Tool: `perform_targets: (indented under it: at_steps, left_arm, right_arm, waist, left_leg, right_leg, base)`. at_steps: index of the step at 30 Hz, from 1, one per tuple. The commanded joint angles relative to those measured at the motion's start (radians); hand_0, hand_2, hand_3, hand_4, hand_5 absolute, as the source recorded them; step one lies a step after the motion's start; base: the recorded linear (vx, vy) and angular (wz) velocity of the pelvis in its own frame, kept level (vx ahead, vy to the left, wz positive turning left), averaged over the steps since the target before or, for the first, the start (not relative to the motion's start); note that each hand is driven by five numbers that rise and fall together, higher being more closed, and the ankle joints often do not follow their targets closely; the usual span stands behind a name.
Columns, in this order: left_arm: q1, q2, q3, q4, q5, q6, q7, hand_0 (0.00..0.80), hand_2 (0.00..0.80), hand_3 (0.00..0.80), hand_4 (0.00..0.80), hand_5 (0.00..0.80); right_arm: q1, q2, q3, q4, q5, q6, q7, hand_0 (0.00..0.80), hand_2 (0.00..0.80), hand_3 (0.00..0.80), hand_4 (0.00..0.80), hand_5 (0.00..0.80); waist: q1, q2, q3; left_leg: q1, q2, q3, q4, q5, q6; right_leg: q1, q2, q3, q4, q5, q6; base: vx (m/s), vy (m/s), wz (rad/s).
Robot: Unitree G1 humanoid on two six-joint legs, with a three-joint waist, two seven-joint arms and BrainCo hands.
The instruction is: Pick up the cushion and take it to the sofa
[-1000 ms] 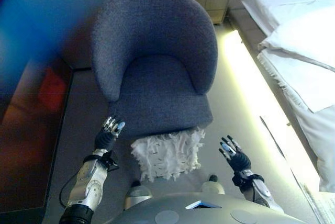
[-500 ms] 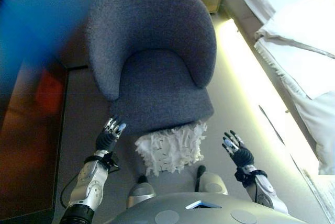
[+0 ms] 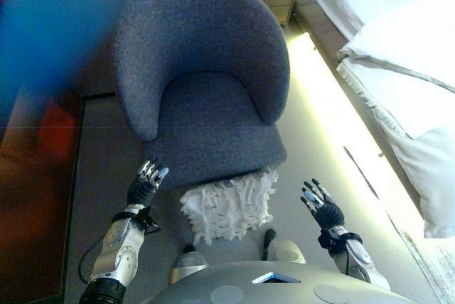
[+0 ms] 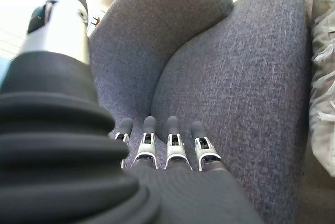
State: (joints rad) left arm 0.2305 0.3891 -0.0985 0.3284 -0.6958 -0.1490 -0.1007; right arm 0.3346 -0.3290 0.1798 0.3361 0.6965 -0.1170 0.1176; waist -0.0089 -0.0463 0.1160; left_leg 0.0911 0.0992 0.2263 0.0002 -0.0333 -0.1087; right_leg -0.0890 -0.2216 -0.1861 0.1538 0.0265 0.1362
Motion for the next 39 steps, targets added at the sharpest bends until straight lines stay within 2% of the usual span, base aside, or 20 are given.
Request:
perform_targets:
  at_steps: [1,4,6,9,10,11,13,16,20,21,24,27,33,39]
  left_arm:
    - [-0.040,0.058,0.020,-0.004,0.087,-0.026,-0.008,0.000,0.000,0.000,0.000,0.000]
    - [-0.084,0.067,0.031,0.051,0.096,-0.016,-0.014,0.000,0.000,0.000,0.000,0.000]
    - [-0.108,0.070,0.024,0.064,0.086,-0.021,-0.012,0.000,0.000,0.000,0.000,0.000]
    - [-0.117,0.065,0.015,0.065,0.088,-0.035,-0.015,0.000,0.000,0.000,0.000,0.000]
    - [-0.120,0.068,0.008,0.065,0.089,-0.038,-0.018,0.000,0.000,0.000,0.000,0.000]
    - [-0.124,0.070,-0.001,0.060,0.090,-0.042,-0.011,0.000,0.000,0.000,0.000,0.000]
    - [-0.146,0.071,-0.017,0.056,0.082,-0.046,0.005,0.000,0.000,0.000,0.000,0.000]
    - [-0.203,0.069,-0.042,0.070,0.052,-0.067,0.031,0.000,0.000,0.000,0.000,0.000]
    - [-0.278,0.061,-0.091,0.100,0.024,-0.129,0.057,0.000,0.000,0.000,0.000,0.000]
    - [-0.297,0.059,-0.108,0.103,0.017,-0.149,0.068,0.000,0.000,0.000,0.000,0.000]
    - [-0.365,0.052,-0.157,0.109,0.012,-0.188,0.130,0.000,0.000,0.000,0.000,0.000]
    - [-0.462,0.033,-0.175,0.155,0.003,-0.211,0.189,0.000,0.000,0.000,0.000,0.000]
    - [-0.672,-0.005,-0.202,0.231,0.038,-0.214,0.260,0.000,0.000,0.000,0.000,0.000]
    - [-0.787,-0.015,-0.200,0.280,0.072,-0.212,0.280,0.000,0.000,0.000,0.000,0.000]
  right_arm:
    - [-0.067,0.019,0.035,-0.010,-0.047,-0.029,-0.012,0.000,0.000,0.000,0.000,0.000]
    - [-0.095,0.034,0.042,0.045,-0.067,-0.031,0.004,0.000,0.000,0.000,0.000,0.000]
    - [-0.113,0.041,0.041,0.068,-0.061,-0.033,0.005,0.000,0.000,0.000,0.000,0.000]
    - [-0.110,0.050,0.030,0.070,-0.057,-0.031,0.013,0.000,0.000,0.000,0.000,0.000]
    - [-0.107,0.051,0.027,0.067,-0.055,-0.026,0.010,0.000,0.000,0.000,0.000,0.000]
    - [-0.115,0.043,0.033,0.060,-0.048,-0.017,0.003,0.000,0.000,0.000,0.000,0.000]
    - [-0.142,0.032,0.047,0.059,-0.041,-0.019,-0.013,0.000,0.000,0.000,0.000,0.000]
    - [-0.204,0.006,0.076,0.043,-0.044,-0.051,-0.044,0.000,0.000,0.000,0.000,0.000]
    - [-0.286,-0.043,0.102,0.025,-0.122,-0.089,-0.096,0.000,0.000,0.000,0.000,0.000]
    - [-0.315,-0.061,0.114,0.026,-0.154,-0.095,-0.119,0.000,0.000,0.000,0.000,0.000]
    - [-0.423,-0.109,0.154,0.043,-0.210,-0.099,-0.167,0.000,0.000,0.000,0.000,0.000]
    - [-0.552,-0.141,0.176,0.078,-0.241,-0.070,-0.198,0.000,0.000,0.000,0.000,0.000]
    - [-0.841,-0.175,0.218,0.168,-0.267,0.045,-0.290,0.000,0.000,0.000,0.000,0.000]
    - [-0.981,-0.196,0.212,0.260,-0.225,0.051,-0.317,0.000,0.000,0.000,0.000,0.000]
  waist:
    - [0.029,-0.014,0.029]
    - [0.043,-0.019,0.021]
    - [0.054,-0.023,0.014]
    - [0.059,-0.029,0.021]
    - [0.057,-0.030,0.029]
    - [0.074,-0.035,0.043]
    - [0.084,-0.037,0.063]
    - [0.093,-0.033,0.109]
    - [0.080,-0.014,0.187]
    - [0.078,-0.005,0.214]
    - [0.070,0.009,0.276]
    - [0.067,0.018,0.323]
    - [0.062,0.051,0.391]
    - [0.053,0.085,0.403]
  left_leg:
    - [-0.103,-0.108,0.004,0.091,-0.077,0.179]
    - [-0.107,-0.099,0.001,0.082,-0.066,0.166]
    - [-0.127,-0.079,-0.016,0.096,-0.060,0.146]
    - [-0.162,-0.043,-0.043,0.143,-0.051,0.118]
    - [-0.172,-0.027,-0.060,0.171,-0.056,0.107]
    - [-0.201,0.010,-0.071,0.234,-0.071,0.076]
    - [-0.267,0.046,-0.088,0.284,-0.056,0.050]
    - [-0.343,0.078,-0.109,0.305,-0.037,0.022]
    - [-0.464,0.092,-0.127,0.367,-0.027,0.009]
    - [-0.493,0.100,-0.132,0.400,-0.046,-0.001]
    - [-0.614,0.107,-0.132,0.476,-0.049,-0.003]
    - [-0.717,0.111,-0.131,0.526,-0.051,-0.008]
    - [-0.917,0.105,-0.171,0.672,-0.089,0.001]
    - [-1.131,0.098,-0.187,0.855,-0.153,0.029]
  right_leg:
    - [-0.017,-0.063,-0.026,0.264,0.025,0.025]
    - [0.018,-0.106,-0.035,0.201,0.075,0.041]
    - [0.054,-0.150,-0.033,0.111,0.115,0.056]
    - [0.058,-0.189,-0.026,0.016,0.158,0.061]
    - [0.057,-0.185,-0.016,0.017,0.141,0.065]
    - [0.081,-0.179,-0.052,0.000,0.074,0.068]
    - [0.079,-0.165,-0.079,-0.015,0.050,0.055]
    - [0.039,-0.158,-0.092,0.001,0.018,0.044]
    - [-0.086,-0.165,-0.077,0.082,-0.018,0.024]
    - [-0.132,-0.168,-0.061,0.130,-0.044,0.025]
    - [-0.296,-0.180,-0.021,0.250,-0.075,0.017]
    - [-0.431,-0.187,0.006,0.345,-0.095,0.010]
    - [-0.690,-0.194,0.060,0.571,-0.144,-0.019]
    - [-0.931,-0.185,0.119,0.802,-0.206,-0.036]
  base:
    - [0.015,-0.052,-0.15]
    - [0.045,-0.141,-0.10]
    - [0.039,-0.214,0.05]
    - [0.043,-0.202,0.40]
    - [0.074,-0.233,0.23]
    - [0.081,-0.236,0.13]
    - [-0.072,-0.231,0.18]
    - [-0.196,-0.154,0.13]
    - [-0.217,-0.030,0.01]
    - [-0.240,0.018,-0.04]
    - [-0.263,0.005,-0.12]
    - [-0.232,-0.027,-0.03]
    - [-0.166,-0.005,0.14]
    - [-0.085,0.015,0.10]
